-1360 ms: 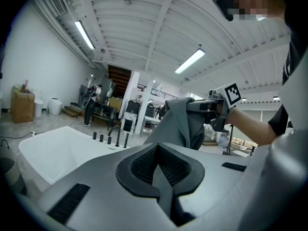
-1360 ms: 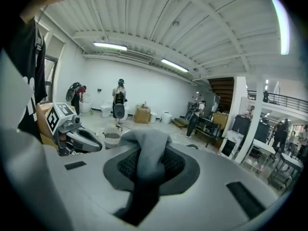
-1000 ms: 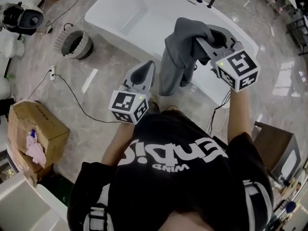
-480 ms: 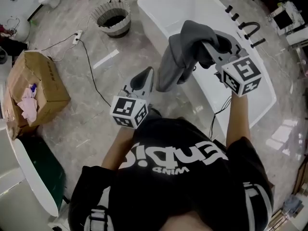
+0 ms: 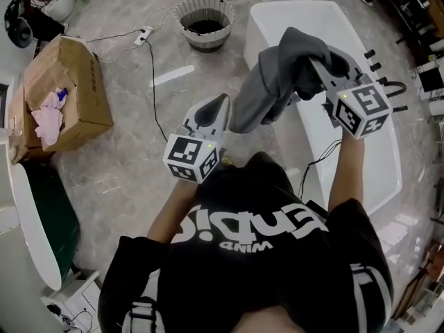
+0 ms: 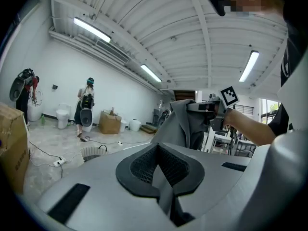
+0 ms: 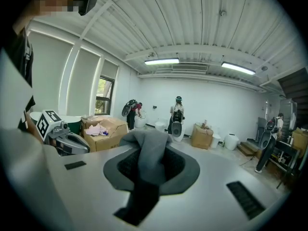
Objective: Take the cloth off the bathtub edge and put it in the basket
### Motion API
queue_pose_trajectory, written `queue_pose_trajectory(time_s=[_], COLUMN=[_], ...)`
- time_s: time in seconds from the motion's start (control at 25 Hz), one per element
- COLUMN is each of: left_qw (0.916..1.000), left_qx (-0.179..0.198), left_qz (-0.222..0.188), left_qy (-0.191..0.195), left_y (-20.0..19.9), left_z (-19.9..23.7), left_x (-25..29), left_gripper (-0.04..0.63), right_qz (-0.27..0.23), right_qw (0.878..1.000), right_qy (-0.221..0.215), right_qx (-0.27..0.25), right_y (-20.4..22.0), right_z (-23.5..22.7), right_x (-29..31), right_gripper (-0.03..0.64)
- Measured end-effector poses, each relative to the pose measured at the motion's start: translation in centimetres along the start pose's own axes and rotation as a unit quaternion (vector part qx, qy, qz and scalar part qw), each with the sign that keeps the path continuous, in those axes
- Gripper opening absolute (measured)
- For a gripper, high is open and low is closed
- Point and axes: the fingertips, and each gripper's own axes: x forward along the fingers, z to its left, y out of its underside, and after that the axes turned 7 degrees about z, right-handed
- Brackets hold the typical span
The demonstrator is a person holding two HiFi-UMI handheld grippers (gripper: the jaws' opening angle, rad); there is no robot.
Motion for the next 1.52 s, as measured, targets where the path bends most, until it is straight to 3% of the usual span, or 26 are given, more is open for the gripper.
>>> queue_pose_trajectory(time_s=[0.64,1.24,1.52], left_qw=[0.9971,0.994,0.9923], left_qx=[-0.036,-0.048,-0.05], left_qz=[-0.014,-0.02,-0.014], left_qy=[-0.066,-0.097,-0.112], left_y=[-1.6,-9.7,-10.8], left_z=[11.9,22.1,24.8], left_x=[2.5,14.9,19.0], left_gripper=[0.012,0.012,0.012], right_qz=[-0.012,-0.028,-0.042], right_qw=[0.997,0.99,0.989], right_qy=[-0.075,-0.132,-0.139], right_qx=[-0.009,-0.035,-0.032], right_y=[-4.8,-10.6,-11.6], right_z=[-0.1,-9.7,-13.3], right_x=[15.2,29.8,33.8], right_gripper=[0.066,0.066,0.066])
